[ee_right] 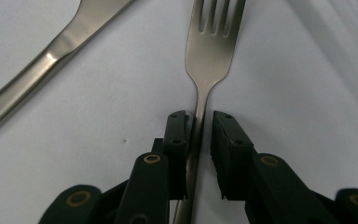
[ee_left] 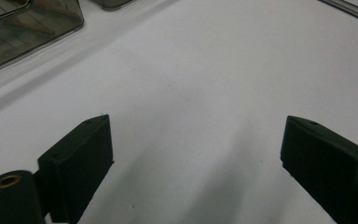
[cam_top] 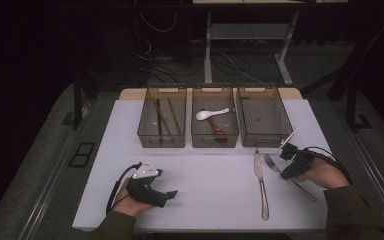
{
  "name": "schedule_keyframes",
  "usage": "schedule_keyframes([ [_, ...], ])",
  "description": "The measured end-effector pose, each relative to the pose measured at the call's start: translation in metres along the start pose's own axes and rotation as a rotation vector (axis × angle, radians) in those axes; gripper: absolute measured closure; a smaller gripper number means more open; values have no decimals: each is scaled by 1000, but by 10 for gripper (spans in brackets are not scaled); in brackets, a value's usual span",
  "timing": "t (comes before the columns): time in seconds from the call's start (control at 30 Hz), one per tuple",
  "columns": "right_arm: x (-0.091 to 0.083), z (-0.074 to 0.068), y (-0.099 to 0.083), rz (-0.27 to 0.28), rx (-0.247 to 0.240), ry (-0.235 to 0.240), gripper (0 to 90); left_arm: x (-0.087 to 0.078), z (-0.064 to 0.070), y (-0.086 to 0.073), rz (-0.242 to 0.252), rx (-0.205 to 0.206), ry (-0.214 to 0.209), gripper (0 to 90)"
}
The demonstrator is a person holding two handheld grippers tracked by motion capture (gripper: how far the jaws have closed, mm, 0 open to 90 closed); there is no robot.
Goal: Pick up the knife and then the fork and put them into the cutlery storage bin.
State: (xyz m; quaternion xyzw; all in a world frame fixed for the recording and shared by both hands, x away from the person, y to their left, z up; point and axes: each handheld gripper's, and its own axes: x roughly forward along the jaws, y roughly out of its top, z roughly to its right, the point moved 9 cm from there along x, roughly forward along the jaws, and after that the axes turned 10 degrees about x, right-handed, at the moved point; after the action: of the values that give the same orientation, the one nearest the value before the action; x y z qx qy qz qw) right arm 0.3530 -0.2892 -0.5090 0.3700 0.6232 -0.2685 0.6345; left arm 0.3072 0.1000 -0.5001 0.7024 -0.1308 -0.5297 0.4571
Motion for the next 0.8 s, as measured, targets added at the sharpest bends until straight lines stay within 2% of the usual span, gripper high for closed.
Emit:
schedule_keyframes([
  [0.13,0,0,1,-19,-2,-11,787,0,0,0,4,-3,-2,14],
  [0.33,1,0,2,-22,-2,-17,838,1,0,1,6,-2,-1,0],
  [0.63,0,2,2,-4,3,-6,850,0,1,-1,1,4,-12,0],
  [0.8,-3,5,3,29,8,-1,851,-2,-3,-1,25,4,-11,0],
])
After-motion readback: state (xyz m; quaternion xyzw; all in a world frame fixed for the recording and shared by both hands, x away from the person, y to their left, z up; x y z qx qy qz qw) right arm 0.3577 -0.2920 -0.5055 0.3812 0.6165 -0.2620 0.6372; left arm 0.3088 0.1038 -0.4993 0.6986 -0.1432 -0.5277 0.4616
